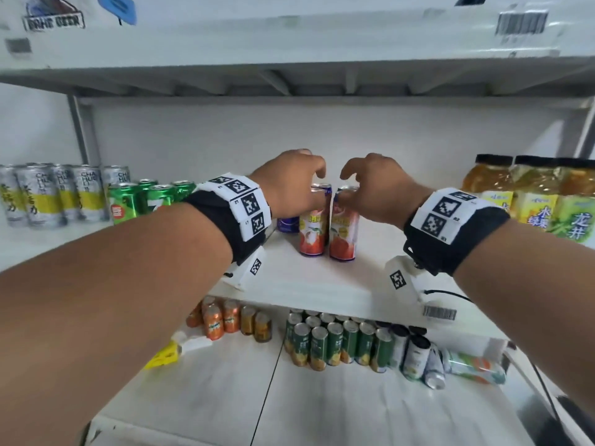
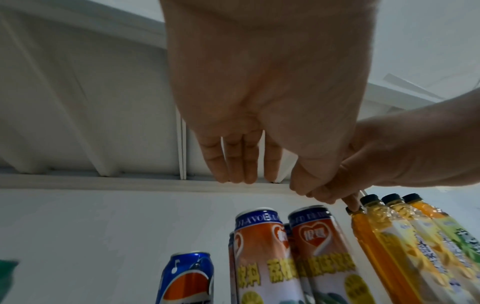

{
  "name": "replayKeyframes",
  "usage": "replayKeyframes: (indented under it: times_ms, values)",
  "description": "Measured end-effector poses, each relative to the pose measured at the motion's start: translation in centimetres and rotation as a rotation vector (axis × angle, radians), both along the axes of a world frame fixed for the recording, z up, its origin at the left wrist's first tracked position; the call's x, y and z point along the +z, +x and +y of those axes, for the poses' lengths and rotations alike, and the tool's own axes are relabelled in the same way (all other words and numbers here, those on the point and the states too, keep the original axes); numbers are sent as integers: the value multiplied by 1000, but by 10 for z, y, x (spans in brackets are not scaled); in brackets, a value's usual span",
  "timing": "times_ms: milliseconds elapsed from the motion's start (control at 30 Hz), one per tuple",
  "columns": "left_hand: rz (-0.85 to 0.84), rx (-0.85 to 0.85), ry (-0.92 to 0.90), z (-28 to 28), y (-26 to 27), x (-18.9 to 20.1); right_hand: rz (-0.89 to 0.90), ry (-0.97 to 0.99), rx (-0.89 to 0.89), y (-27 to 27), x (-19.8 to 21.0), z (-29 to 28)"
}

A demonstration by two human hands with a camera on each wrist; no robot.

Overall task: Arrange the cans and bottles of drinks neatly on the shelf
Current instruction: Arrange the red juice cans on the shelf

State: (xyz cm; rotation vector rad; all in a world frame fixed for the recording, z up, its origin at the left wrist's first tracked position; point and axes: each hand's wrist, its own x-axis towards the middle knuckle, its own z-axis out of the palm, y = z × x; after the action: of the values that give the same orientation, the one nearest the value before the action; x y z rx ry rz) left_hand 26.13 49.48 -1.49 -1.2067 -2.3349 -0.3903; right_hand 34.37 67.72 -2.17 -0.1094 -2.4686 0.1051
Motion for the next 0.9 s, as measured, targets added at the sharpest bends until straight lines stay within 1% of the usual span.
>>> replayKeyframes:
  times_ms: [133, 233, 367, 467, 633, 700, 800, 900]
  values:
    - [-67, 51, -58, 21, -23, -2, -101, 24, 26, -23, -1, 12]
    - [-110, 58, -107, 29, -30, -12, -163, 49, 37, -25, -8, 12]
    - [-157, 4, -54, 25, -26, -19, -136, 12, 14, -8, -19, 4]
    - [-188, -69, -14, 12, -15, -20, -113, -13, -4, 12, -24, -7]
    - [-138, -215, -45, -10, 26, -25, -100, -30, -93, 64, -30, -33]
    - [-154, -271, 12, -14, 45, -26, -60, -28, -136, 93, -31, -43]
    - [-187, -361, 77, -11, 83, -24, 9, -64, -221, 141, -27, -53]
    - [-164, -469, 21, 7, 126, -23, 13, -73, -300, 192, -26, -52]
